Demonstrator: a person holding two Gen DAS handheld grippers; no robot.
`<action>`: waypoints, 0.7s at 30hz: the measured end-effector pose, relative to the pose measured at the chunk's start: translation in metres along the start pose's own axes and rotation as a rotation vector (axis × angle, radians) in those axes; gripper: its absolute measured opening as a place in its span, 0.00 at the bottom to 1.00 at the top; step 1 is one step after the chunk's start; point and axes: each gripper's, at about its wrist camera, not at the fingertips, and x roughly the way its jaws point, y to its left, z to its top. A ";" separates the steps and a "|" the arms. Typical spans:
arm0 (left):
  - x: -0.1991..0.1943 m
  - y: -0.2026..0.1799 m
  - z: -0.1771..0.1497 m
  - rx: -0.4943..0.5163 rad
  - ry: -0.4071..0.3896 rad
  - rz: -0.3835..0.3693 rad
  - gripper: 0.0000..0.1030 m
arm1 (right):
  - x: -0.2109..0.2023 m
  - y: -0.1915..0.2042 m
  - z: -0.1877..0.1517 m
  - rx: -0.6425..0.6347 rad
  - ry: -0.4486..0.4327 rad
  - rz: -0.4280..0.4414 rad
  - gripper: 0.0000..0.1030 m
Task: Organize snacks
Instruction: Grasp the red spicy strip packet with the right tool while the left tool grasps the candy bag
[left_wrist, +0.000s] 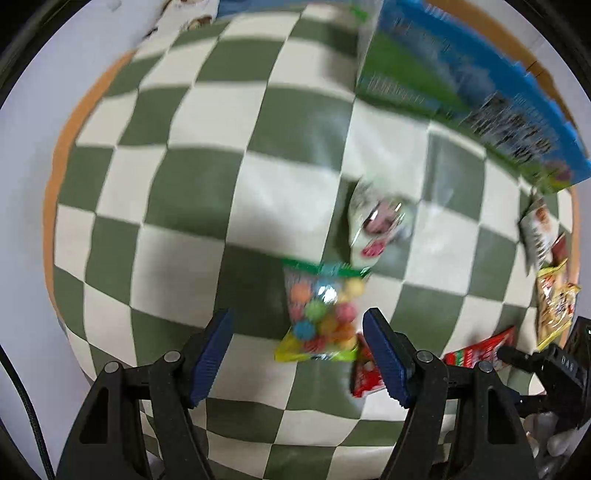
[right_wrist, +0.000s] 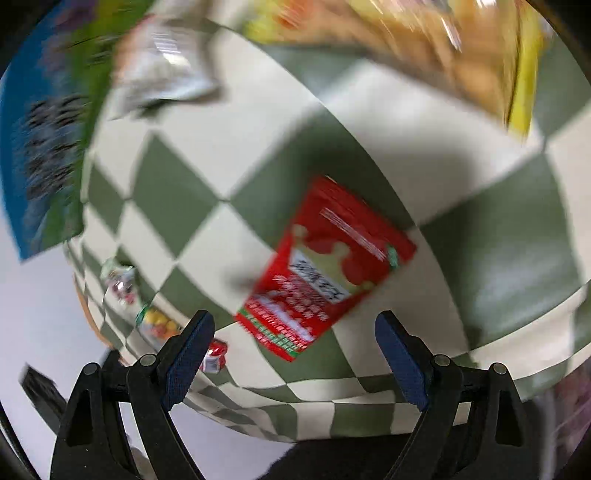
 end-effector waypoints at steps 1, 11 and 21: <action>0.006 0.000 -0.002 0.002 0.011 0.003 0.69 | 0.006 -0.003 0.000 0.021 0.002 0.003 0.88; 0.047 -0.008 -0.005 0.010 0.097 -0.017 0.69 | 0.025 0.054 0.011 -0.180 -0.127 -0.219 0.62; 0.078 -0.032 0.004 0.044 0.158 -0.065 0.69 | 0.051 0.135 -0.021 -0.774 -0.167 -0.519 0.77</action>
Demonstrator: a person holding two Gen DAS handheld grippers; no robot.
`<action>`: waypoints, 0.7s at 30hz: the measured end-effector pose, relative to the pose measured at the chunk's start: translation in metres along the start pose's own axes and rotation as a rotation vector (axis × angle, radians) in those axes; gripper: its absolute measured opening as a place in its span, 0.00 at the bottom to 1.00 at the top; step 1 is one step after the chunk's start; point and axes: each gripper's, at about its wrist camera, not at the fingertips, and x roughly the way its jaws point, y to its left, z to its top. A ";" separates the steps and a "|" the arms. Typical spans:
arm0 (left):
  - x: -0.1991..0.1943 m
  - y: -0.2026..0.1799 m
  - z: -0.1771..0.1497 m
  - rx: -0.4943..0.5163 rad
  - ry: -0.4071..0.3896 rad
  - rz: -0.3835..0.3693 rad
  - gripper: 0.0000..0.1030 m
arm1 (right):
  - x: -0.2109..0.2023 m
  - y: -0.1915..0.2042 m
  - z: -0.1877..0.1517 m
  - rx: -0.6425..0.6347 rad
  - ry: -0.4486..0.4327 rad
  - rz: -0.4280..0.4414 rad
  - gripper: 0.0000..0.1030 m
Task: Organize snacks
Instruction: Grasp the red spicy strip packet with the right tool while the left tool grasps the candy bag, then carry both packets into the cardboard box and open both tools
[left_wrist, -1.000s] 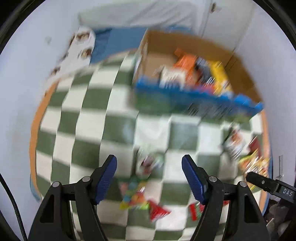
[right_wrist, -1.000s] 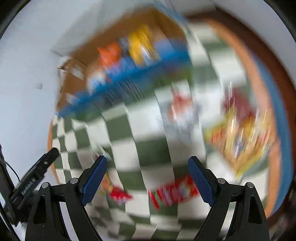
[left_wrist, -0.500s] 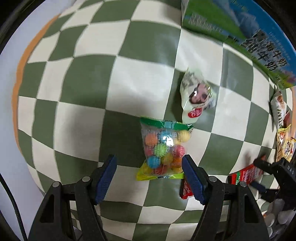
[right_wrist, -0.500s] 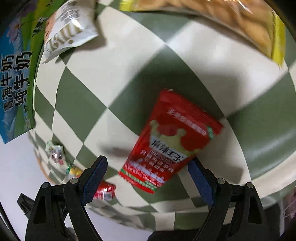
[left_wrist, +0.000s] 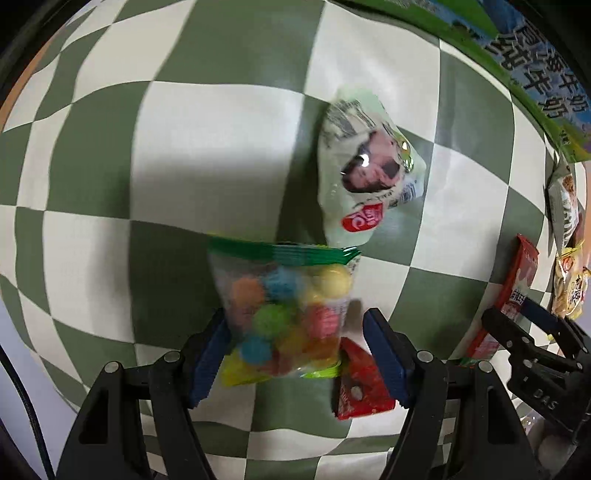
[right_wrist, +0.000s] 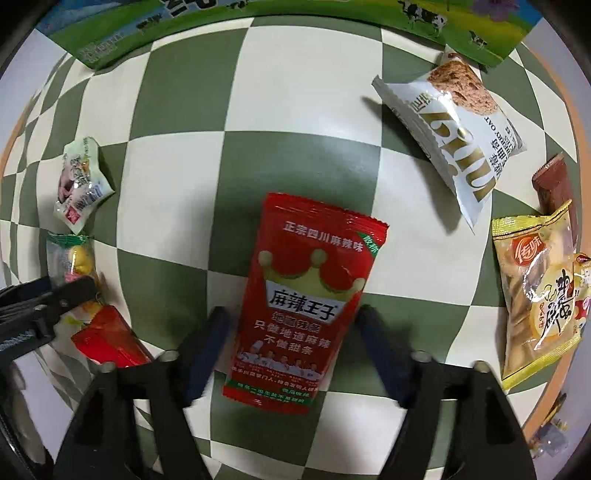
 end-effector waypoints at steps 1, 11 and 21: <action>0.002 -0.001 0.003 0.001 -0.006 0.004 0.69 | 0.001 -0.002 -0.001 0.027 0.004 0.013 0.77; 0.003 -0.012 -0.004 0.024 -0.070 0.030 0.48 | 0.008 -0.017 -0.011 0.193 -0.023 0.048 0.63; -0.037 -0.006 -0.038 0.002 -0.135 -0.010 0.47 | -0.032 -0.004 -0.017 0.136 -0.093 0.109 0.48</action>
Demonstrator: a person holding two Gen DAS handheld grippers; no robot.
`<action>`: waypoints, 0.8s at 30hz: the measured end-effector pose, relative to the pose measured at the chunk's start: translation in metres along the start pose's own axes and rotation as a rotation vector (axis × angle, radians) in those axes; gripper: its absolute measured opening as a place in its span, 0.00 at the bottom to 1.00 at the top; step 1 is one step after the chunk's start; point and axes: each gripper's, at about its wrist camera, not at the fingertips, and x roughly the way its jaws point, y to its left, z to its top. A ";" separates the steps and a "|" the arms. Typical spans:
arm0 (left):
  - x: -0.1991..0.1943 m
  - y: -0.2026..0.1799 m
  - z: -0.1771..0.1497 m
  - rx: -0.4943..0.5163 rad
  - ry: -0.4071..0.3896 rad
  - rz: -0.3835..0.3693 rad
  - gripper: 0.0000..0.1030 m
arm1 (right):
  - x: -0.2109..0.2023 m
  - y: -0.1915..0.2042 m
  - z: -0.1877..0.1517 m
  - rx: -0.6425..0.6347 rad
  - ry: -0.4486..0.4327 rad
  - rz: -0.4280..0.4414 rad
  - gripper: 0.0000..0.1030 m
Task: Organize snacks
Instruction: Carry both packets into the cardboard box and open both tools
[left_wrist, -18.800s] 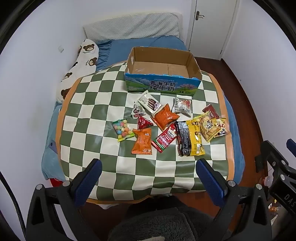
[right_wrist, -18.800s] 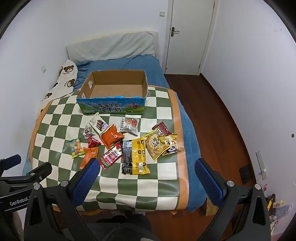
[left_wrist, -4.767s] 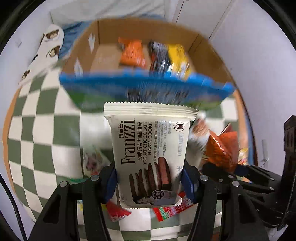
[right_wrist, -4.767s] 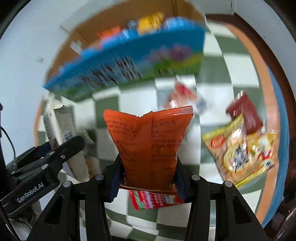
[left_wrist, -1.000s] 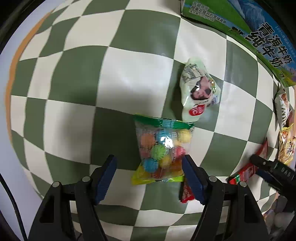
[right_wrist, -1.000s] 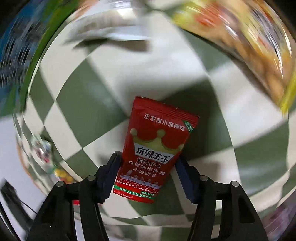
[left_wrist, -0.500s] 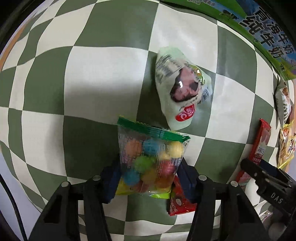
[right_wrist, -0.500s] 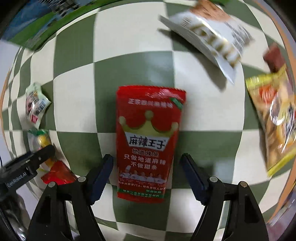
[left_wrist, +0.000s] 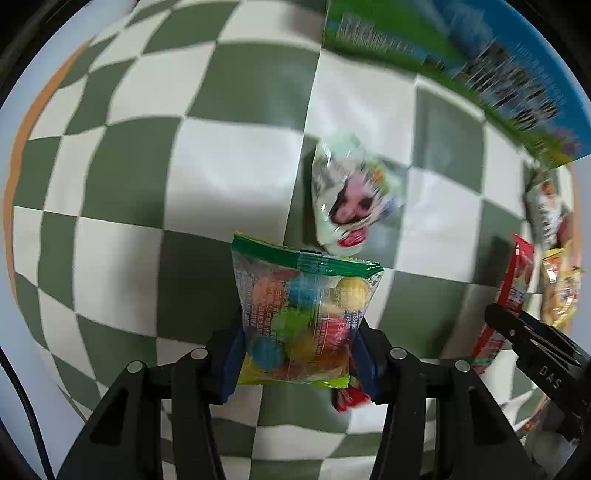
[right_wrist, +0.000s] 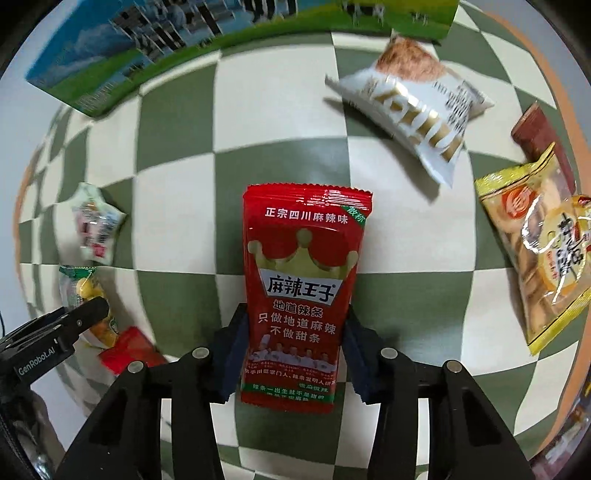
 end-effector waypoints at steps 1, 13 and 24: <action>-0.011 0.000 0.000 -0.002 -0.015 -0.019 0.47 | -0.007 0.000 0.000 -0.006 -0.009 0.015 0.48; -0.135 -0.052 0.056 0.034 -0.202 -0.207 0.47 | -0.133 -0.014 0.047 -0.074 -0.182 0.210 0.48; -0.183 -0.102 0.182 0.111 -0.242 -0.191 0.47 | -0.196 -0.010 0.168 -0.084 -0.333 0.129 0.48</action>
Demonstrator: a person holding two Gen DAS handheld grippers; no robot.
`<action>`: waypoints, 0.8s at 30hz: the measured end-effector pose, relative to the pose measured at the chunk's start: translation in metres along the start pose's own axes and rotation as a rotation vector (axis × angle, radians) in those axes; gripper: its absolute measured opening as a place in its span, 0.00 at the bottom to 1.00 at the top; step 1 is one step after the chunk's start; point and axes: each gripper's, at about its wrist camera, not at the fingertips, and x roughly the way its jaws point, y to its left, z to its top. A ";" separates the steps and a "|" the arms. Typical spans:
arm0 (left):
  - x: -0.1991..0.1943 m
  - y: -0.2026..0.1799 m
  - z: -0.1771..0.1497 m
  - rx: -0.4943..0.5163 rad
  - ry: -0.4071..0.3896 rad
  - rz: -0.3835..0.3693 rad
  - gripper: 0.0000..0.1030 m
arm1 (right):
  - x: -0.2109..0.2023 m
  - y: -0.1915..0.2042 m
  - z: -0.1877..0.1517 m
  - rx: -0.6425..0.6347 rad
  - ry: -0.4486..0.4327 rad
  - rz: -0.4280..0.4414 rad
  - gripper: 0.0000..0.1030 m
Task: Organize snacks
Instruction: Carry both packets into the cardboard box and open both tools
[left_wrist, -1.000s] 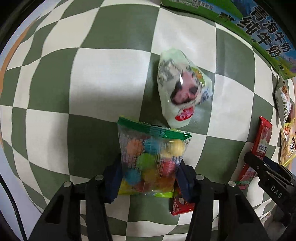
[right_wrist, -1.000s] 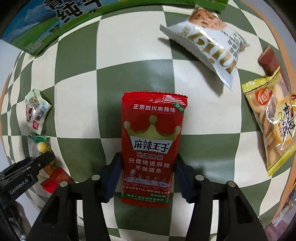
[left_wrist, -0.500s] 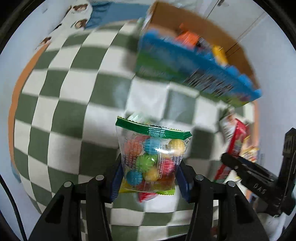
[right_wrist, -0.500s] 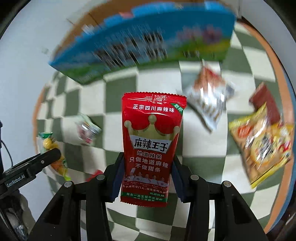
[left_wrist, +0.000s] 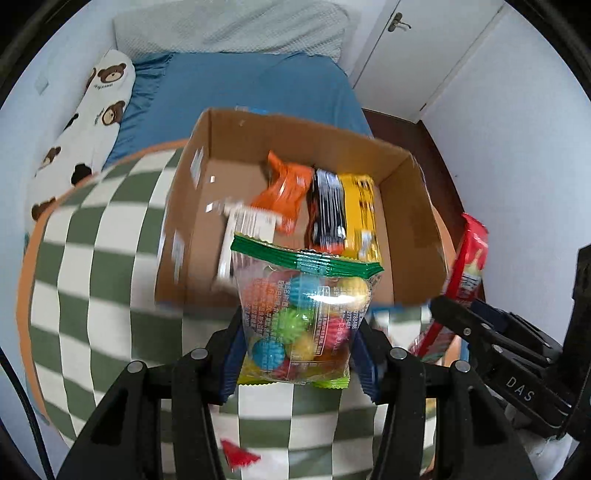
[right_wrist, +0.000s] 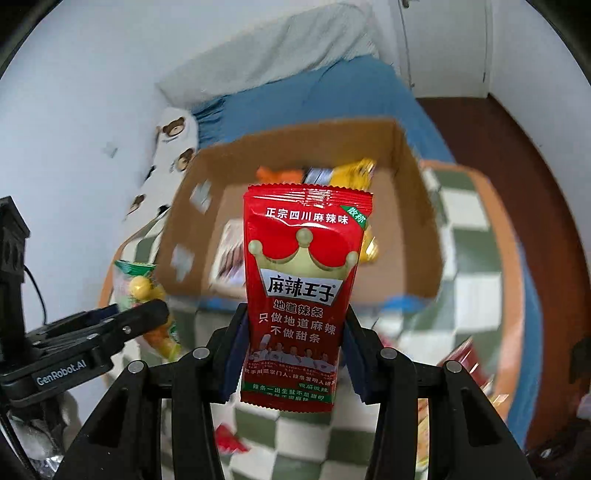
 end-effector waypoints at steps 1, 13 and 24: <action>0.004 0.000 0.007 0.001 0.002 0.007 0.47 | 0.002 -0.004 0.012 -0.003 -0.004 -0.021 0.48; 0.092 0.010 0.097 0.012 0.069 0.115 0.47 | 0.085 -0.031 0.098 -0.035 0.062 -0.192 0.48; 0.164 0.044 0.158 -0.001 0.156 0.194 0.48 | 0.151 -0.049 0.137 -0.024 0.132 -0.249 0.51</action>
